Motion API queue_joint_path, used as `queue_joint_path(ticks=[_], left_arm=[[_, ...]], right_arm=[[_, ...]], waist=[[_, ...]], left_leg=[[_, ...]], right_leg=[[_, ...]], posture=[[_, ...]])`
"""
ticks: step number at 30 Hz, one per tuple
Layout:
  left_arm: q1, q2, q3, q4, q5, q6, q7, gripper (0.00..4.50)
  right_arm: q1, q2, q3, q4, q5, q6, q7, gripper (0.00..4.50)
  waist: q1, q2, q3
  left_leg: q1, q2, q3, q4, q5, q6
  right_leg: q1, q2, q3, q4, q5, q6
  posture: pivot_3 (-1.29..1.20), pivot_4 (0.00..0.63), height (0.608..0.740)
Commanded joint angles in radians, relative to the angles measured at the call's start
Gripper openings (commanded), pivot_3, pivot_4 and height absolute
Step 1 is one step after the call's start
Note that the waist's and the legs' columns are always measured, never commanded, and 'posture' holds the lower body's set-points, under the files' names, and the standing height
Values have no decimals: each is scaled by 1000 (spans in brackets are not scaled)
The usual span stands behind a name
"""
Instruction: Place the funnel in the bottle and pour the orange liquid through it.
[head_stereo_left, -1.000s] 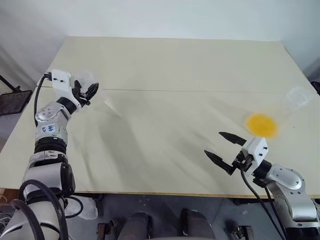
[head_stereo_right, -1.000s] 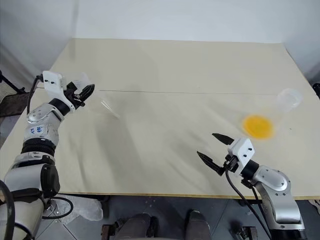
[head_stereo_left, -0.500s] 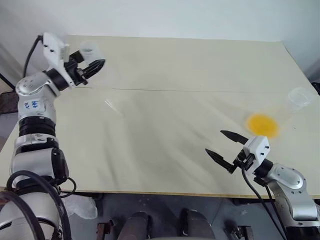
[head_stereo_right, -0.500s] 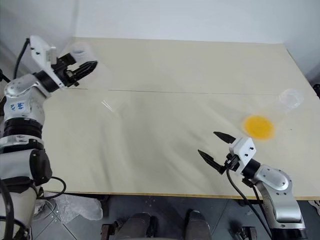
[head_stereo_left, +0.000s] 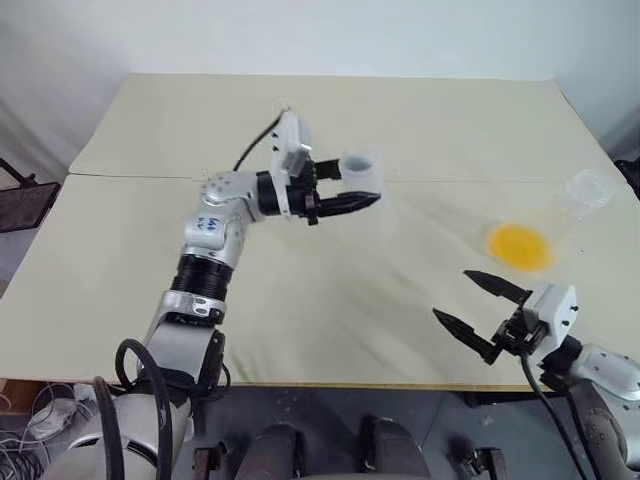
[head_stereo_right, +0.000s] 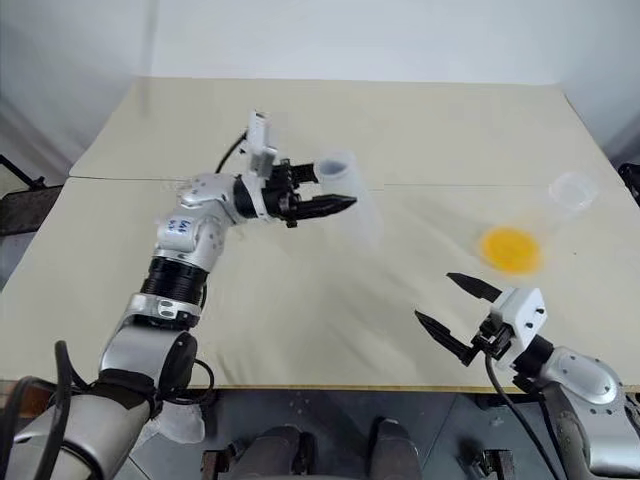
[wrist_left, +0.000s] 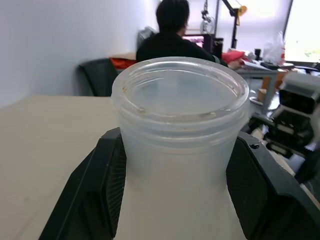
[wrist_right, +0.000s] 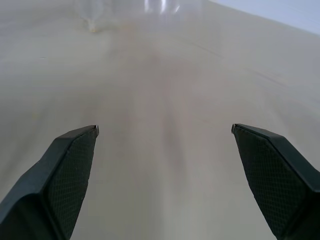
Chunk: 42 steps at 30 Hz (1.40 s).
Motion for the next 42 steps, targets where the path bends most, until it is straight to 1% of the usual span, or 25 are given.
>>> queue_joint_path(ticks=[1,5,10,18,22,24,25,28,29,36,42], left_arm=[[-8,-43,-22,14,25,-37,26,2473],[-18,-65,-40,76,77,-93,66,2473],[-5,-54,-57,113,139,-155,107,2473],[-7,-44,-66,148,179,-153,142,2473],[-8,-45,-68,159,183,-109,143,2473],[-4,-48,-66,155,181,-92,152,3181],[-3,-51,-62,153,177,-92,154,3412],[-1,-52,-59,137,168,-62,151,4298],[-1,-51,-56,128,162,-46,151,4427],[32,-31,-19,-8,112,45,161,4427],[113,62,5,-212,70,175,156,4427]], right_arm=[[19,2,-40,-55,10,-15,-19,4500],[58,16,-47,-90,7,-18,-38,4500],[89,22,-54,-113,2,-17,-56,4500],[61,11,-47,-88,-5,-10,-61,4500],[55,13,-41,-86,-14,-8,-62,4500],[50,14,-37,-89,-18,-5,-66,4500],[48,15,-36,-90,-20,-3,-68,4500],[46,16,-36,-94,-21,0,-70,4500],[46,16,-37,-95,-21,1,-70,4500],[52,9,-53,-105,-18,6,-73,4500],[66,-3,-68,-114,-11,15,-66,4500]], waist=[[5,0,0],[10,0,0],[11,0,0],[18,0,0],[24,0,0],[25,0,0],[25,0,0],[25,0,0],[25,0,0],[23,0,0],[18,0,0]], left_leg=[[0,-1,0,0,0,0],[-1,-1,0,1,0,1],[-1,-1,0,0,0,1],[-1,-1,0,1,0,1],[-1,-1,0,1,0,1],[-1,-2,0,1,0,1],[-1,-2,0,1,0,1],[-1,-1,0,1,0,1],[-1,-1,0,1,0,1],[-1,-1,0,1,0,1],[-1,-1,-1,1,0,0]], right_leg=[[0,0,1,0,0,0],[0,-1,1,-1,0,0],[0,-1,1,-1,0,0],[0,-1,1,-1,0,0],[0,-1,1,-1,0,0],[0,-1,1,-1,0,0],[0,-1,1,-1,0,0],[0,-1,1,-1,0,0],[0,-1,1,-1,0,0],[0,-1,1,-1,0,0],[0,-1,1,0,0,0]], posture=[[0,150,740],[0,150,740],[0,150,740],[0,150,740],[0,150,740],[0,150,740],[0,150,740],[0,150,740],[0,150,740],[0,150,740],[0,150,740]])
